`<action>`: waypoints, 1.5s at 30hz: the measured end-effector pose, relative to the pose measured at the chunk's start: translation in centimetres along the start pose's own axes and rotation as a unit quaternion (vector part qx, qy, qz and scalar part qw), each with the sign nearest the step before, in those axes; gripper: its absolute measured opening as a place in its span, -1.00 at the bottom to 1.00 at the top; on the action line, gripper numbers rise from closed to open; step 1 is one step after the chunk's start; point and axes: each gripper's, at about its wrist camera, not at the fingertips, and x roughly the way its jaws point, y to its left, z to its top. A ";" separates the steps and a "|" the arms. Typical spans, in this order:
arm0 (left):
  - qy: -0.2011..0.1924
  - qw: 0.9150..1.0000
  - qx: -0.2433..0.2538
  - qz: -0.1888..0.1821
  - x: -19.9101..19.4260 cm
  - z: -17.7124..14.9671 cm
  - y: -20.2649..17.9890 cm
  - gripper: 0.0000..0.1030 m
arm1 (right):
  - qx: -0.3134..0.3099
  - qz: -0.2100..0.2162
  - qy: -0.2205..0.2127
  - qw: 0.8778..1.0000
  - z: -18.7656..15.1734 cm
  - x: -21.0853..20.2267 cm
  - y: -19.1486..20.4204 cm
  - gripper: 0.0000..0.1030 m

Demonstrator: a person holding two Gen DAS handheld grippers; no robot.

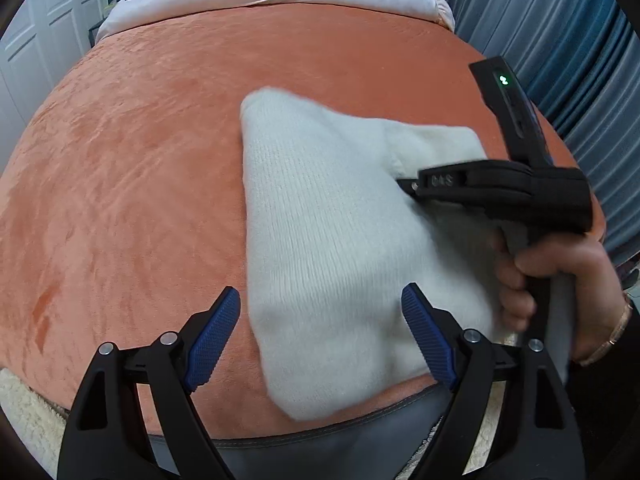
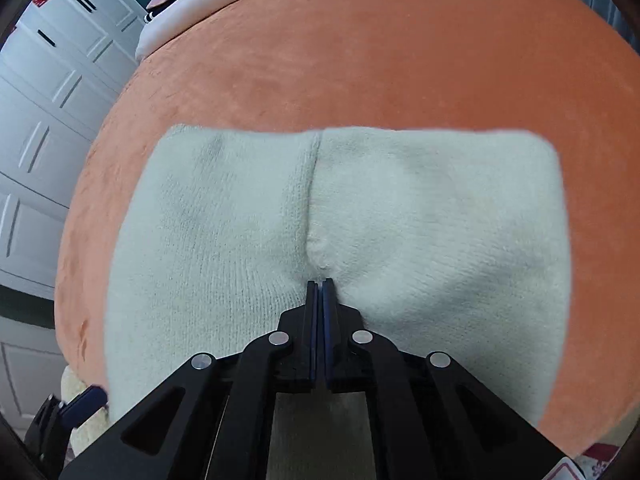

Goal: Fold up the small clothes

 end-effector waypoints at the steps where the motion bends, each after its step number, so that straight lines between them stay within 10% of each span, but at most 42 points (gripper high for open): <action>1: 0.002 1.000 0.001 0.001 -0.1 0.1 0.0 0.61 | 0.006 0.003 0.004 1.000 0.5 -0.4 0.0 -1.00; 9: 0.012 1.000 0.001 0.000 0.3 -0.1 0.1 0.64 | 0.041 0.032 -0.062 0.997 -7.7 -10.5 -1.7 -0.81; 14: 0.017 1.000 0.006 0.001 0.6 -0.3 -0.1 0.65 | 0.072 -0.004 -0.009 0.997 -12.4 -6.0 -4.6 -1.00; 34: 0.075 0.997 -0.024 0.007 1.9 -4.2 3.6 0.68 | 0.050 -0.008 -0.033 0.998 -12.6 -9.5 -2.0 -0.79; 42: 0.099 0.995 -0.031 0.011 3.8 -4.4 4.3 0.78 | 0.017 -0.047 0.014 0.999 -12.1 -4.4 0.1 -0.80; 45: 0.075 0.997 -0.004 0.004 1.0 -4.5 3.4 0.72 | 0.000 0.009 -0.018 1.000 -11.0 -7.7 2.9 -0.75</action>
